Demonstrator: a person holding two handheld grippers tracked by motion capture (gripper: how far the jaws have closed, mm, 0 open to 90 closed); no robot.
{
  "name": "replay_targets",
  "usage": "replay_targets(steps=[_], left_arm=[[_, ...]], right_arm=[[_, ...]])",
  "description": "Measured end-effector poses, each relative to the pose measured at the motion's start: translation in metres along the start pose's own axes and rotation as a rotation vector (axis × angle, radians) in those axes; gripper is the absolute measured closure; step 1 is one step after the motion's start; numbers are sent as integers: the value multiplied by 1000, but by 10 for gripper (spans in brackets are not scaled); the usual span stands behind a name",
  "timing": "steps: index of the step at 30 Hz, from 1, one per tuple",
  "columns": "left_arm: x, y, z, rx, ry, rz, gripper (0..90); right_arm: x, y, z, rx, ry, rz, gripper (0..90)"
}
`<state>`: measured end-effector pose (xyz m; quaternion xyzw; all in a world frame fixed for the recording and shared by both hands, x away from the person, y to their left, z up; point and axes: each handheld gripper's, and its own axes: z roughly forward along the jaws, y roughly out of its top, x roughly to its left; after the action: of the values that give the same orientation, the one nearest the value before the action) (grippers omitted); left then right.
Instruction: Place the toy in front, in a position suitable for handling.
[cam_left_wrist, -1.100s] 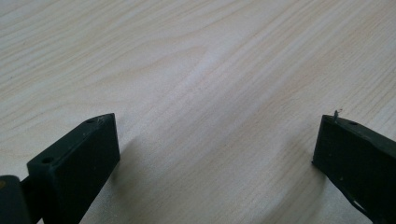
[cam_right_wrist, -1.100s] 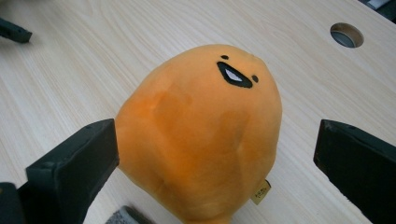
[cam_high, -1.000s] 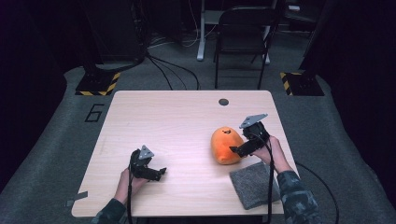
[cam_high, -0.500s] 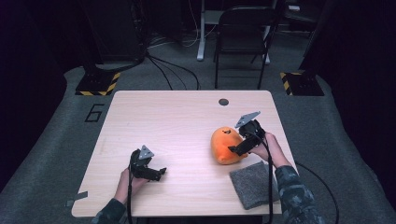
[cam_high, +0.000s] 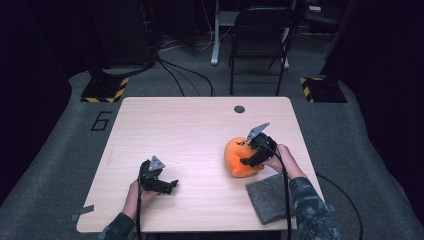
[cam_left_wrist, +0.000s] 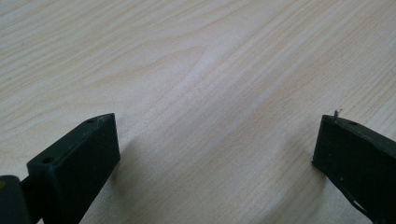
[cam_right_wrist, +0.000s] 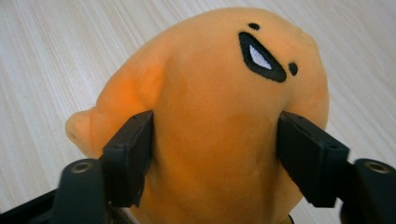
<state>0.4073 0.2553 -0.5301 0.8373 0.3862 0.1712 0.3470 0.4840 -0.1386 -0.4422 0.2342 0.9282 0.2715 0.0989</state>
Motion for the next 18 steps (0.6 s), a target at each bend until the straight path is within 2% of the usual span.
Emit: replay_targets(steps=[5,7,9,16,18], left_arm=[[0,0,0,0,-2,0,3],[0,0,0,-3,0,0,3],[0,0,0,-4,1,-1,3],[0,0,0,-5,0,-4,3],[0,0,0,-4,1,-1,3]], right_arm=[[-3,-5,1,-2,10,15,446],[-3,-7,1,-11,8,49,503],[-3,-7,0,-4,5,39,551],[5,-7,-2,-15,-52,23,680],[8,-6,-3,-30,-59,45,699]])
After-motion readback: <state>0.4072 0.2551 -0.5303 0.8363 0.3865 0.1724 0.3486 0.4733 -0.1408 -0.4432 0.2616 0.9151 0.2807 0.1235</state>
